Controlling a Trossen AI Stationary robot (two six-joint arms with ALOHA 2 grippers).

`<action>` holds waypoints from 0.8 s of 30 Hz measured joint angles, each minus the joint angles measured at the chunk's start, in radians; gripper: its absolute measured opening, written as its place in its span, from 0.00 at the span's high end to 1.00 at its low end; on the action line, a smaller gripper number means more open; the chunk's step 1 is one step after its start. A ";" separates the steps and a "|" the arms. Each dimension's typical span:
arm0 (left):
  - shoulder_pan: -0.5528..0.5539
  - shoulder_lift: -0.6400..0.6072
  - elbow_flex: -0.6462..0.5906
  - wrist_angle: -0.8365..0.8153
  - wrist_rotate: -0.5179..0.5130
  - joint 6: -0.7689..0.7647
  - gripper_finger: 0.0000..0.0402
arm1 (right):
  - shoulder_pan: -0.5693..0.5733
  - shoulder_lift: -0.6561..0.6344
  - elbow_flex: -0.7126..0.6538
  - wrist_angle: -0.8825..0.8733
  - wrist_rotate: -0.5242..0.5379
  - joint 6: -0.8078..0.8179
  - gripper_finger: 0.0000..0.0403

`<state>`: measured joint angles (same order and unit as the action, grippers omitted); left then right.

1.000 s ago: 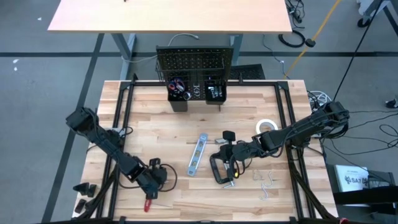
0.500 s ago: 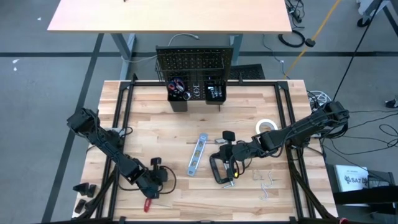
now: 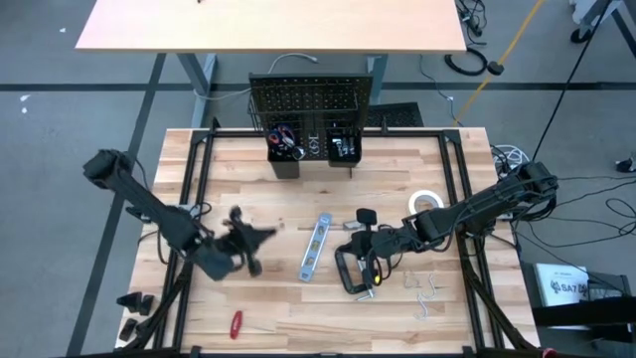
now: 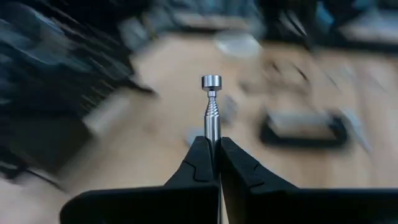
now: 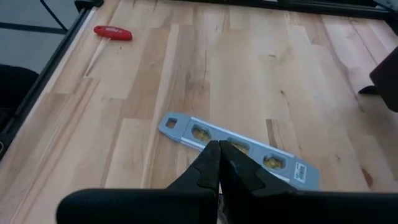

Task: Hang tools onto peg board
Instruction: Put the magnetic puller pen tool into the left black bin on the peg board

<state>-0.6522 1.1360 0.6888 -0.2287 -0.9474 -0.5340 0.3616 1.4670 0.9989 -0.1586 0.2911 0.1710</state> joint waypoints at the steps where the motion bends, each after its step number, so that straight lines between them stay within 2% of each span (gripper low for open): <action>1: 0.012 -0.026 0.000 0.007 -0.044 0.026 1.00 | 0.000 0.000 0.000 -0.007 0.000 -0.001 1.00; 4: 0.069 -0.104 0.001 0.008 -0.104 0.098 1.00 | 0.001 0.000 0.000 -0.016 0.000 -0.003 1.00; 8: 0.191 -0.186 0.001 0.007 -0.079 0.183 1.00 | 0.001 0.000 0.000 -0.036 0.000 -0.002 1.00; 14: 0.503 -0.291 0.002 0.002 0.186 0.153 1.00 | 0.000 0.000 0.000 -0.059 0.000 0.000 1.00; 19: 0.764 -0.352 -0.032 0.026 0.360 0.120 1.00 | 0.000 0.000 0.000 -0.086 -0.001 0.005 1.00; 22: 0.893 -0.390 -0.100 0.086 0.480 0.090 1.00 | 0.001 0.000 0.000 -0.127 -0.001 0.021 1.00; 24: 0.957 -0.414 -0.161 0.196 0.575 0.084 1.00 | 0.000 0.000 0.000 -0.150 -0.001 0.026 1.00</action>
<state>0.3044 0.7222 0.5282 -0.0324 -0.3728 -0.4499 0.3621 1.4670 0.9989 -0.3086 0.2903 0.1968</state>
